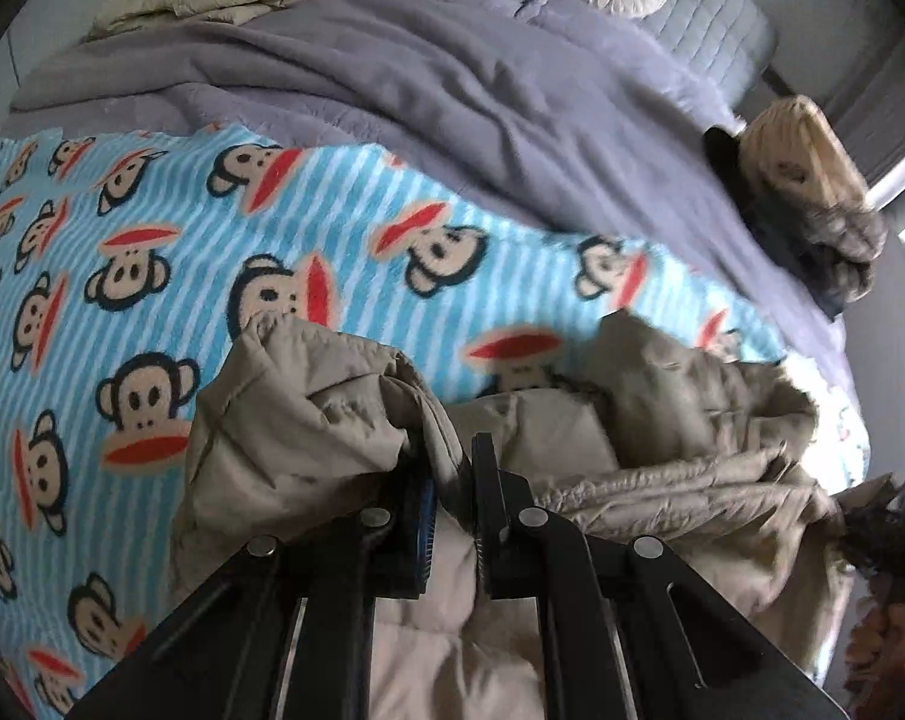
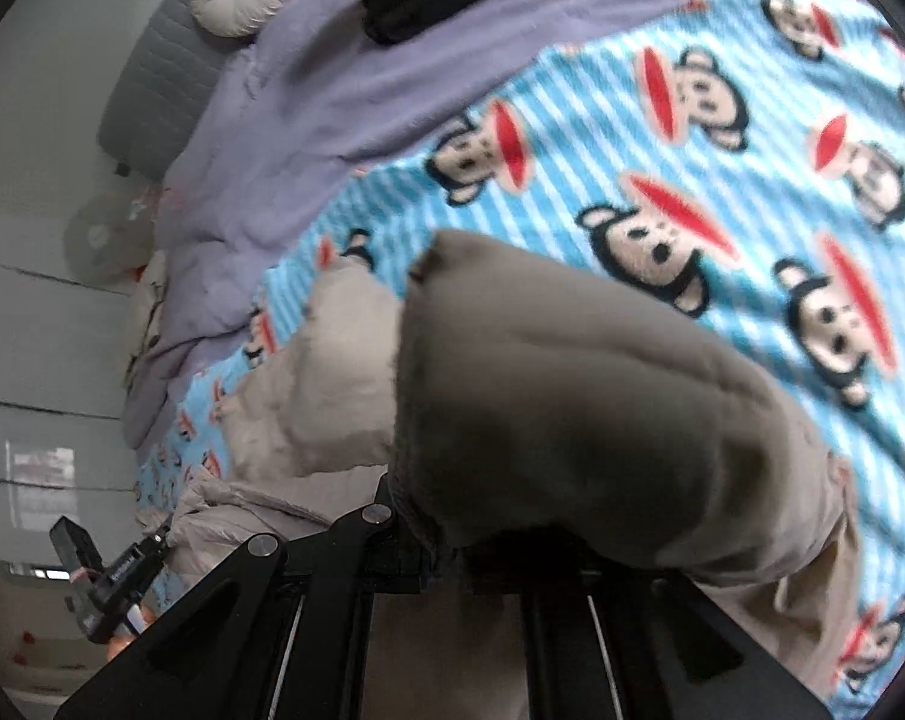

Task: Fold large clothes
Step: 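Lay the held hem over the jacket and open both grippers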

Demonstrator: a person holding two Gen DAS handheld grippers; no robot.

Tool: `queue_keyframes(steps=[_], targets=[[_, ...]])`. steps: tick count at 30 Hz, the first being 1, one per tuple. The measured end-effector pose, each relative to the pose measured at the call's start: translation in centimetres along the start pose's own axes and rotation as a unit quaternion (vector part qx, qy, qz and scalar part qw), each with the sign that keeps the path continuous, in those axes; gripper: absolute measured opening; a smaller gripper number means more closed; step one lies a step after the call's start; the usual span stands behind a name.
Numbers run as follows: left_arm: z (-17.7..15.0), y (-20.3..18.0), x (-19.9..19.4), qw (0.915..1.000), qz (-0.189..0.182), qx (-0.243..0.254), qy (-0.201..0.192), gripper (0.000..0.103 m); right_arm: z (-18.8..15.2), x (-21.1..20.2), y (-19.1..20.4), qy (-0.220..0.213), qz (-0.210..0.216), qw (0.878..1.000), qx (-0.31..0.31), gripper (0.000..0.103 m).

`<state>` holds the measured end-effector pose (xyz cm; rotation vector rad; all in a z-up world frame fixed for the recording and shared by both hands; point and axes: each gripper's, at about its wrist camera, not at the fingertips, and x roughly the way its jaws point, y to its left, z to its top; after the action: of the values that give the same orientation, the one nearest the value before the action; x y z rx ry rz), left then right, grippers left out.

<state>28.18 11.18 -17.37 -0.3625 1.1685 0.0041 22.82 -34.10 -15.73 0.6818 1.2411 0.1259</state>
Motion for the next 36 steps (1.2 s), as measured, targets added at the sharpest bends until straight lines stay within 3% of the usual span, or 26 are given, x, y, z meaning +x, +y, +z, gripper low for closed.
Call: queue_keyframes(steps=[2, 3, 4, 5, 6, 7, 10, 11, 12, 14, 16, 18, 19, 22, 25, 29, 36], targets=[[-0.2, -0.2, 0.2, 0.9999, 0.01, 0.007, -0.003, 0.013, 0.1, 1.1, -0.4, 0.002, 0.0, 1.0, 0.011, 0.008], [-0.2, -0.3, -0.1, 0.9998, 0.013, 0.011, -0.005, 0.021, 0.1, 1.4, -0.5, 0.001, 0.0, 1.0, 0.016, 0.008], [-0.3, -0.4, -0.7, 0.9997, 0.016, 0.014, -0.01, 0.051, 0.1, 1.5, -0.5, 0.0, -0.001, 1.0, 0.019, 0.008], [-0.3, -0.4, -1.3, 0.9995, 0.021, 0.016, -0.018, 0.069, 0.0, 1.4, -0.5, -0.002, -0.001, 1.0, 0.02, 0.009], [-0.3, -0.4, -2.2, 0.9989, 0.024, 0.021, -0.035, 0.094, 0.0, 1.2, -0.4, -0.002, -0.001, 1.0, 0.018, 0.011], [-0.5, -0.5, -3.2, 0.9977, 0.023, 0.033, -0.054, 0.096, 0.0, 1.0, -0.4, -0.001, 0.0, 1.0, 0.017, 0.012], [-0.5, -1.1, -5.0, 0.995, 0.028, 0.072, -0.063, 0.096, -0.1, -0.3, -0.3, -0.001, 0.006, 1.0, 0.011, 0.028], [-0.5, -1.1, -5.5, 0.994, 0.032, 0.081, -0.067, 0.096, -0.2, -1.0, -0.3, -0.003, 0.009, 1.0, 0.01, 0.048], [-0.7, -0.9, -5.9, 0.9932, 0.033, 0.087, -0.069, 0.096, -0.3, -1.9, -0.2, -0.009, 0.017, 1.0, 0.005, 0.075], [-1.0, -0.3, -6.1, 0.9929, 0.036, 0.089, -0.07, 0.095, -0.9, -3.8, 0.0, -0.037, 0.02, 0.999, -0.016, 0.08], [-1.4, 0.3, -5.6, 0.9933, 0.032, 0.094, -0.06, 0.067, -1.7, -5.6, -0.3, -0.065, -0.007, 0.997, -0.043, 0.075], [-1.8, 0.8, -3.8, 0.9939, 0.044, 0.094, -0.036, 0.063, -2.0, -5.7, -0.7, -0.063, -0.055, 0.994, -0.069, 0.025], [-2.1, 0.9, -3.0, 0.9942, 0.048, 0.091, -0.032, 0.063, -1.8, -5.1, -1.1, -0.053, -0.08, 0.992, -0.078, 0.021], [-2.8, 0.7, 0.2, 0.9918, 0.087, 0.089, -0.025, 0.063, -1.2, -3.1, -3.0, -0.041, -0.113, 0.989, -0.084, 0.014], [-2.8, 1.1, 3.3, 0.9905, 0.115, 0.072, -0.025, 0.064, 0.0, -0.6, -4.6, -0.04, -0.114, 0.991, -0.062, 0.01], [-1.8, 1.8, 5.9, 0.9908, 0.126, 0.039, -0.031, 0.064, 1.3, 2.1, -3.8, -0.039, -0.126, 0.989, -0.065, 0.01], [-1.2, 2.0, 8.8, 0.9889, 0.141, 0.035, -0.031, 0.064, 2.8, 5.4, -4.1, -0.037, -0.155, 0.984, -0.079, 0.008]])
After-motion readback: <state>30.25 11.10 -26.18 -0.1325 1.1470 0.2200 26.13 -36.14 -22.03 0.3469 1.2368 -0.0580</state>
